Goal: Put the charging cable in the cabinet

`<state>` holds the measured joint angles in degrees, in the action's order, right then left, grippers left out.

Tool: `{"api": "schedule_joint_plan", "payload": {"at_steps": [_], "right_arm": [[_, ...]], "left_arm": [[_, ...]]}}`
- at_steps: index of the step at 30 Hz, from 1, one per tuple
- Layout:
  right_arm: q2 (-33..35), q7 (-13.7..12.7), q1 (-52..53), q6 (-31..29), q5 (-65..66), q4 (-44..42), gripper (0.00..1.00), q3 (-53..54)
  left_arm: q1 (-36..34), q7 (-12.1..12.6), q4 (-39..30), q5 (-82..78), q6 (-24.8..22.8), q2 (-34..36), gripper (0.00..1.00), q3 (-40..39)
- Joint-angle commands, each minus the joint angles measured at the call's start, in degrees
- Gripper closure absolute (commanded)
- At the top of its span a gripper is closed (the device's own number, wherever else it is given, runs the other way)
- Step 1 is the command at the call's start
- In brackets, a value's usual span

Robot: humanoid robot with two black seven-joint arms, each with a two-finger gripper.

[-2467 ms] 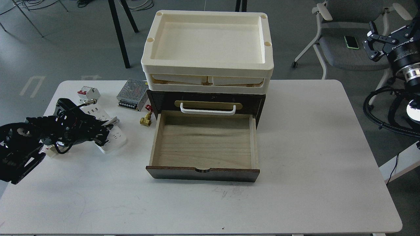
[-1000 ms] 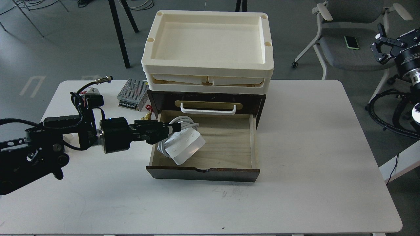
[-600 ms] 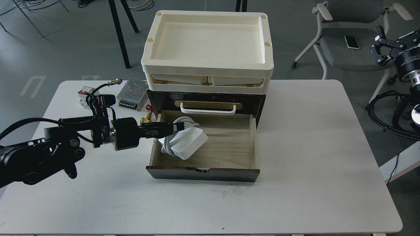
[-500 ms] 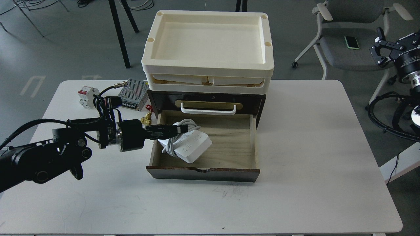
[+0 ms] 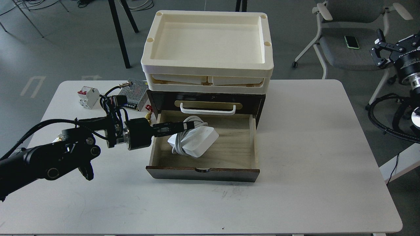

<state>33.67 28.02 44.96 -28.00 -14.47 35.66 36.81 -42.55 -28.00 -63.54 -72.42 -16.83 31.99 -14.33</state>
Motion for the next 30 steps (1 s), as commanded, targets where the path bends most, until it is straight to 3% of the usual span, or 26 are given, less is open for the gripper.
{"api": "schedule_joint_plan", "payload": {"at_steps": [1, 11, 21, 25, 30], "right_arm": [[0.0, 0.0, -0.1, 0.0, 0.0, 0.0, 0.0, 0.0], [0.1, 0.0, -0.7, 0.0, 0.0, 0.0, 0.0, 0.4], [0.0, 0.0, -0.9, 0.0, 0.0, 0.0, 0.0, 0.4], [0.1, 0.0, -1.1, 0.0, 0.0, 0.0, 0.0, 0.4], [0.8, 0.0, -1.1, 0.0, 0.0, 0.0, 0.0, 0.5]], "left_arm": [[0.0, 0.0, -0.4, 1.0, 0.1, 0.6, 0.99, 0.0], [0.3, 0.0, 0.4, 4.2, 1.3, 0.8, 0.99, -0.1], [2.0, 0.0, 6.9, 3.8, 5.6, -4.0, 0.98, 0.6], [2.5, 0.0, 6.9, 3.9, 5.8, -4.8, 0.89, 0.5], [2.5, 0.0, 6.9, 3.9, 5.6, -6.2, 0.63, 0.4]]}}
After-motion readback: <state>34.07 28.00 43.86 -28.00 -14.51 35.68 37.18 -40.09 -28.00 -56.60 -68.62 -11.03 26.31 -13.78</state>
